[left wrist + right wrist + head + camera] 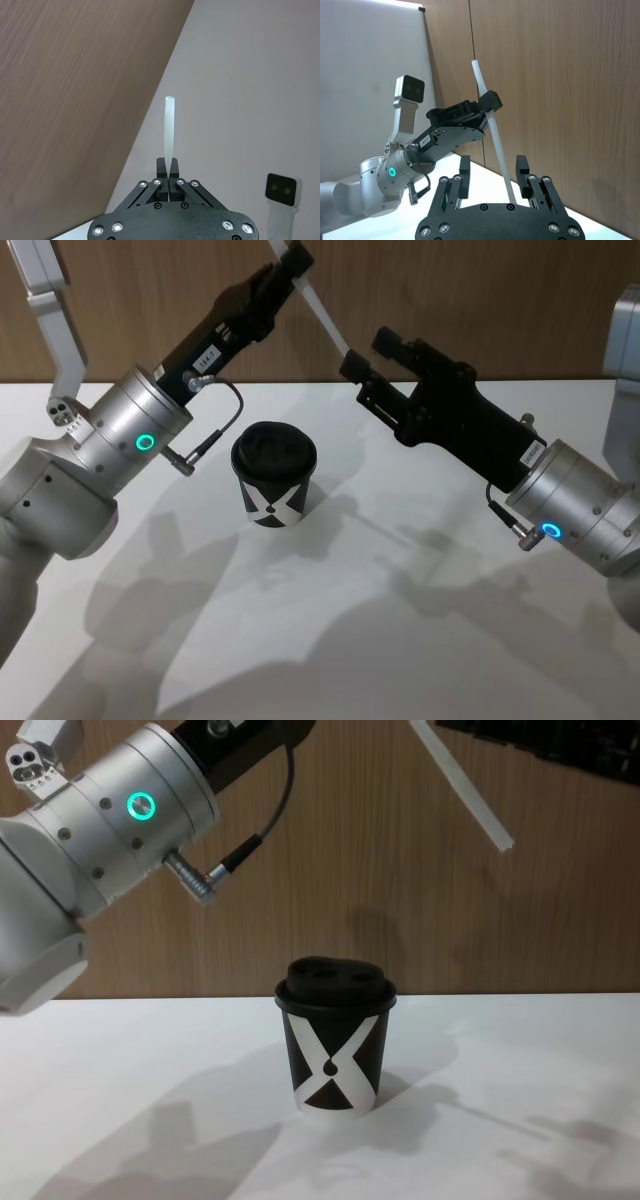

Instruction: Pick up the straw with one hand, pass it to the other hand, and insert it into the cup.

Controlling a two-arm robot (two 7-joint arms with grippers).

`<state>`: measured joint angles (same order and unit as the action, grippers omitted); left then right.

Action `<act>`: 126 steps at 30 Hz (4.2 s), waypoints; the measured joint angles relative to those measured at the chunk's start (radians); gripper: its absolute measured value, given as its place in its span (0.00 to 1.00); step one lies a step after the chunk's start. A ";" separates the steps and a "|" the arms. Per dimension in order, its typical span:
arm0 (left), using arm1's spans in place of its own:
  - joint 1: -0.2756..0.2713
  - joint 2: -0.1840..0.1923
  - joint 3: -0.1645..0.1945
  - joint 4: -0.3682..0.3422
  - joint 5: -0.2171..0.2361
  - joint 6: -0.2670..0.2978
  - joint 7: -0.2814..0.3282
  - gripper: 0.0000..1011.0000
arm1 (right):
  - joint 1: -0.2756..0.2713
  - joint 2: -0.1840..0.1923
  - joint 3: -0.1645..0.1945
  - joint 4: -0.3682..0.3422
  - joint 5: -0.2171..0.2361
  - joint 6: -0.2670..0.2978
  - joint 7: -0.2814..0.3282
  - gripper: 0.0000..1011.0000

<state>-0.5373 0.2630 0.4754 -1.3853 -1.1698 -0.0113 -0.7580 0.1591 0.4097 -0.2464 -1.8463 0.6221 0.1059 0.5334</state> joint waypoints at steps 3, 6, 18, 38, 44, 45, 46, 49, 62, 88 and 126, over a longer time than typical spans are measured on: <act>0.001 0.012 0.004 -0.009 0.020 -0.010 0.017 0.01 | 0.000 0.000 0.000 0.000 0.000 0.000 0.000 0.62; 0.002 0.026 0.008 -0.022 0.043 -0.021 0.035 0.01 | 0.000 0.000 0.000 0.000 0.000 0.000 0.000 0.72; 0.007 0.096 0.020 -0.084 0.179 -0.058 0.126 0.01 | 0.000 0.000 0.000 0.000 0.000 0.000 0.000 0.99; 0.007 0.141 0.020 -0.084 0.317 -0.099 0.197 0.01 | 0.000 0.000 0.000 0.000 0.000 0.000 0.000 0.99; 0.002 0.142 0.021 -0.070 0.336 -0.099 0.200 0.01 | 0.000 0.000 0.000 0.000 0.000 0.000 0.000 0.99; 0.001 0.142 0.021 -0.068 0.338 -0.099 0.200 0.01 | 0.000 0.000 0.000 0.000 0.000 0.000 0.000 0.99; 0.001 0.142 0.021 -0.067 0.340 -0.099 0.200 0.01 | 0.000 0.000 0.000 0.000 0.000 0.000 0.000 0.99; -0.001 0.142 0.021 -0.062 0.344 -0.098 0.200 0.01 | 0.000 0.000 0.000 0.000 0.000 0.000 0.000 0.99; -0.007 0.138 0.020 -0.046 0.350 -0.070 0.184 0.01 | 0.000 0.000 0.000 0.000 0.000 0.000 0.000 0.99; -0.014 0.117 0.008 -0.006 0.348 -0.033 0.162 0.01 | 0.000 0.000 0.000 0.000 0.000 0.000 0.000 0.99; -0.041 0.098 0.039 0.033 0.429 0.008 0.149 0.01 | 0.000 0.000 0.000 0.000 0.000 0.000 0.000 0.99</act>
<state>-0.5781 0.3606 0.5139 -1.3520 -0.7410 -0.0028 -0.6091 0.1591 0.4097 -0.2464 -1.8463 0.6221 0.1059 0.5334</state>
